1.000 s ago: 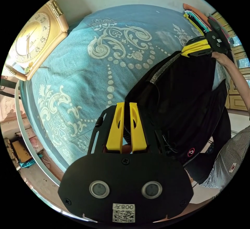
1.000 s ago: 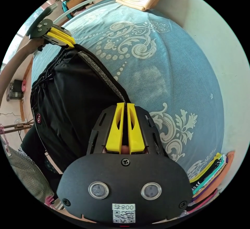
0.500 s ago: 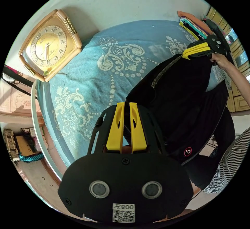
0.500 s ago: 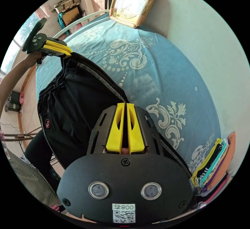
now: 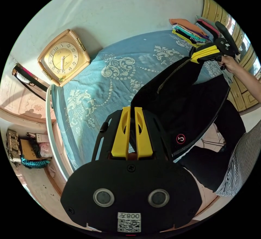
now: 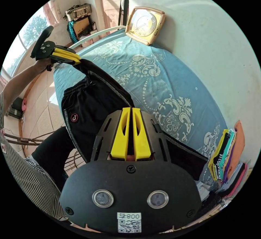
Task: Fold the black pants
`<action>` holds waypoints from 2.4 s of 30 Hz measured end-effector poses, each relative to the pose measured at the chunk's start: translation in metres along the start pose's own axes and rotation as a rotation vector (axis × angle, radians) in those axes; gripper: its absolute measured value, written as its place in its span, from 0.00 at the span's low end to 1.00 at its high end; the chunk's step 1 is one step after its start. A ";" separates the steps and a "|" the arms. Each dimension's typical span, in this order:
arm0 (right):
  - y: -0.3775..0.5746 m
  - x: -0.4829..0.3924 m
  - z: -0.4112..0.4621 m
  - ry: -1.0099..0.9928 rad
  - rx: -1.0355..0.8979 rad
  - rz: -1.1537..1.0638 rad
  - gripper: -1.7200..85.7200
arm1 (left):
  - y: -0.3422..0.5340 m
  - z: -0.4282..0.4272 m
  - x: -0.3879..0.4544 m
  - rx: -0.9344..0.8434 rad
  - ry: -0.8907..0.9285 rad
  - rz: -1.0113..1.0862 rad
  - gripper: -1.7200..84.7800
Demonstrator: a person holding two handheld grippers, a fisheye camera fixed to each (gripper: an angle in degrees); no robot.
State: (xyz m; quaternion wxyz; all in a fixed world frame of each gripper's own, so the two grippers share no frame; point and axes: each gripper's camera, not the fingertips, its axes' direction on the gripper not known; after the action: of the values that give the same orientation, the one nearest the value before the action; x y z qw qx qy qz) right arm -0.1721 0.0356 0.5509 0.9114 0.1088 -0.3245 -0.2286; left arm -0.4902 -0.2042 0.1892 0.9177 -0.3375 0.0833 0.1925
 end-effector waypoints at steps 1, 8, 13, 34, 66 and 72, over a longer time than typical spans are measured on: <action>0.012 -0.009 0.000 -0.013 0.002 0.002 0.02 | 0.012 -0.003 0.007 -0.005 0.000 0.005 0.04; 0.076 -0.062 0.022 -0.054 -0.065 -0.039 0.02 | 0.080 -0.001 0.036 -0.042 0.055 -0.017 0.04; 0.118 -0.093 0.049 -0.085 -0.129 -0.056 0.03 | 0.122 0.012 0.057 -0.099 0.066 -0.013 0.04; 0.210 -0.116 0.103 -0.215 -0.242 -0.071 0.03 | 0.209 0.077 0.074 -0.247 0.114 -0.019 0.03; 0.287 -0.086 0.051 -0.263 -0.166 0.009 0.05 | 0.326 0.112 0.090 0.002 0.050 -0.540 0.03; 0.289 -0.081 0.027 -0.262 -0.159 0.015 0.05 | 0.341 0.126 0.071 0.091 0.219 -0.612 0.02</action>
State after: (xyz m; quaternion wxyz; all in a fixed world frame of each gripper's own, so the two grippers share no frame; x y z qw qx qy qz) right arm -0.1451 0.3252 0.6283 0.8685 0.0032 -0.4224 -0.2592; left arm -0.5623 0.1365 0.0648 0.9326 -0.3242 0.0848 -0.1339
